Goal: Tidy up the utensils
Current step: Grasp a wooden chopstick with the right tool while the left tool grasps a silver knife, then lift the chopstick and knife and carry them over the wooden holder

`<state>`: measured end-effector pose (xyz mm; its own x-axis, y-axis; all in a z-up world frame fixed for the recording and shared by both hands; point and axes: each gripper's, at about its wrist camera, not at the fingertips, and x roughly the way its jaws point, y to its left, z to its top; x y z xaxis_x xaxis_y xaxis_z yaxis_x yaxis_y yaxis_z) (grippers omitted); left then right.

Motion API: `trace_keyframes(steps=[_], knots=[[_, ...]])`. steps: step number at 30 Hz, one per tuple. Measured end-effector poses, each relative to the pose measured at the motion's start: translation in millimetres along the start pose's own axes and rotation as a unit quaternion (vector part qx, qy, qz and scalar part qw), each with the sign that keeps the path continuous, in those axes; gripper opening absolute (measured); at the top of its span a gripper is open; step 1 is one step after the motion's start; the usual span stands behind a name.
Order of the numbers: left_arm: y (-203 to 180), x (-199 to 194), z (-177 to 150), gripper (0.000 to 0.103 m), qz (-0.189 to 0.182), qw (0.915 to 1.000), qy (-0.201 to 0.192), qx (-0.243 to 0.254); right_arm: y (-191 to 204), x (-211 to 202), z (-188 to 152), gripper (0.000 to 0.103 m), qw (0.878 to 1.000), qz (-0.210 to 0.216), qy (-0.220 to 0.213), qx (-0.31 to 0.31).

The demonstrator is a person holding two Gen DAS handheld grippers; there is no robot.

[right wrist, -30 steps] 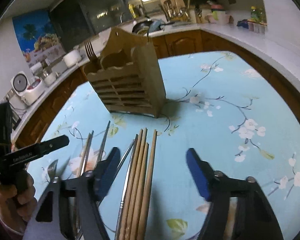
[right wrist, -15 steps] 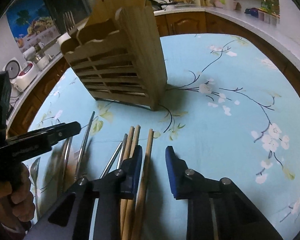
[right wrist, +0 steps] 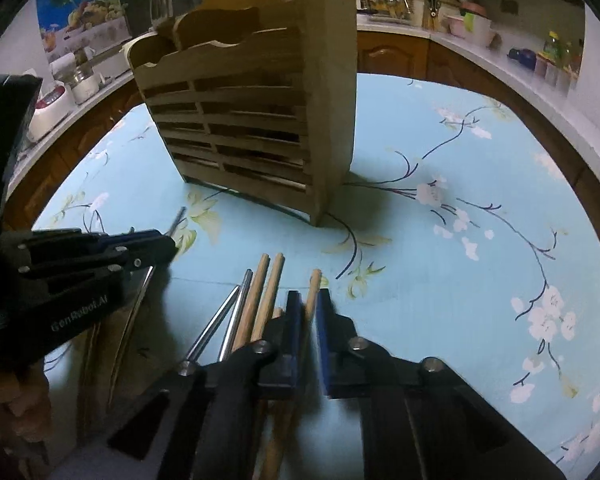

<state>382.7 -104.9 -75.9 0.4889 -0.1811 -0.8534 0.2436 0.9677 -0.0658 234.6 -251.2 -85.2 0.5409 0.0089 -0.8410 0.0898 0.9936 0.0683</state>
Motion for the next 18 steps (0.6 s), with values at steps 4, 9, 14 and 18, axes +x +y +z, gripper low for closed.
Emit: trace_keyframes(steps=[4,9,14,18], knots=[[1.7,-2.0,-5.1,0.004,-0.025,0.9996,-0.003,-0.013,-10.4,-8.8,-2.0,0.005,0.999,0.020,-0.006,0.027],[5.5,-26.0,-11.7,0.004,-0.051,0.9978,-0.028,-0.030,-19.2,-38.2,1.2,0.005,0.997,0.040,-0.039,0.052],[11.0,-64.7,-21.9,0.004,-0.073,0.9947,-0.061,-0.038,-22.1,-74.9,7.0,0.005,0.994,0.054,-0.075,0.064],[26.0,-105.4,-30.2,0.003,-0.085,0.9915,-0.086,-0.049,-23.8,-103.6,10.6,0.005,0.989,0.060,-0.107,0.076]])
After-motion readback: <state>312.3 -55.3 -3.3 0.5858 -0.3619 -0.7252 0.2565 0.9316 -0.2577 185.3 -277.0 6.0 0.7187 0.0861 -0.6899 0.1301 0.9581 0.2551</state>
